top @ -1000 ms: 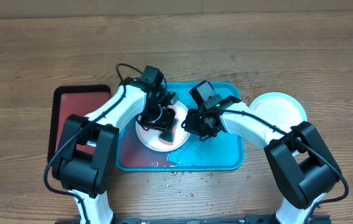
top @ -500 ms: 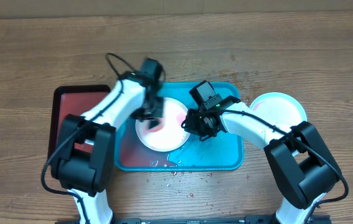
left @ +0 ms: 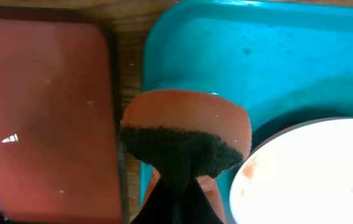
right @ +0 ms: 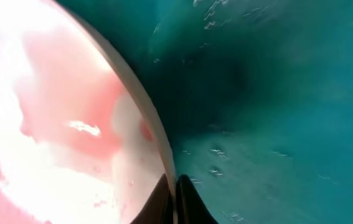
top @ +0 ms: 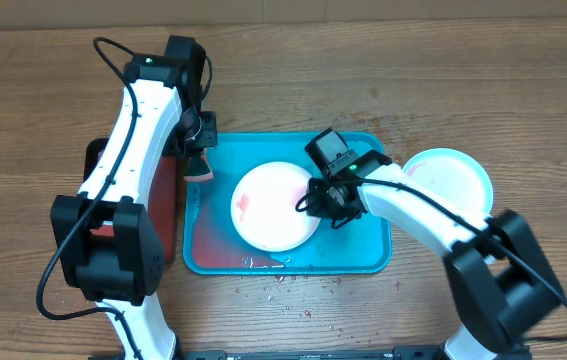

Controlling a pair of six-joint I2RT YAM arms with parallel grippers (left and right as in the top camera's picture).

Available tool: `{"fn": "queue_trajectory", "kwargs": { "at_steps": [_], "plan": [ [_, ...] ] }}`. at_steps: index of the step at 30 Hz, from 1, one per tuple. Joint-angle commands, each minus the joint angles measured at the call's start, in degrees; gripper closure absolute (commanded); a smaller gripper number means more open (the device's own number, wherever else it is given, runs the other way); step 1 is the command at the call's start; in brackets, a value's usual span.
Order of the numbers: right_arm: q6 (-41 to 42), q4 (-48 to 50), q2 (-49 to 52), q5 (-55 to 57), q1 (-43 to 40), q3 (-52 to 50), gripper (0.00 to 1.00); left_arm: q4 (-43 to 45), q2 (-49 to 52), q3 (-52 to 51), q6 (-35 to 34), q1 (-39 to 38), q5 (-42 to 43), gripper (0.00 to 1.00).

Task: Clean dirty plates on tray and stack at the side
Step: 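Lift the white plate with right gripper and stack it on the pile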

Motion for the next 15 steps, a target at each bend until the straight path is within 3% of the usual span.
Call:
{"fn": "queue_trajectory", "kwargs": {
  "at_steps": [1, 15],
  "plan": [
    [-2.2, -3.6, -6.8, 17.9, 2.1, 4.6, 0.96, -0.3, 0.1, 1.0, 1.9, -0.5, 2.8, 0.96],
    [-1.8, -11.6, -12.5, 64.4, 20.3, 6.1, 0.96, -0.1, 0.1, 1.0, -0.1, -0.5, 3.4, 0.96]
  ]
}}
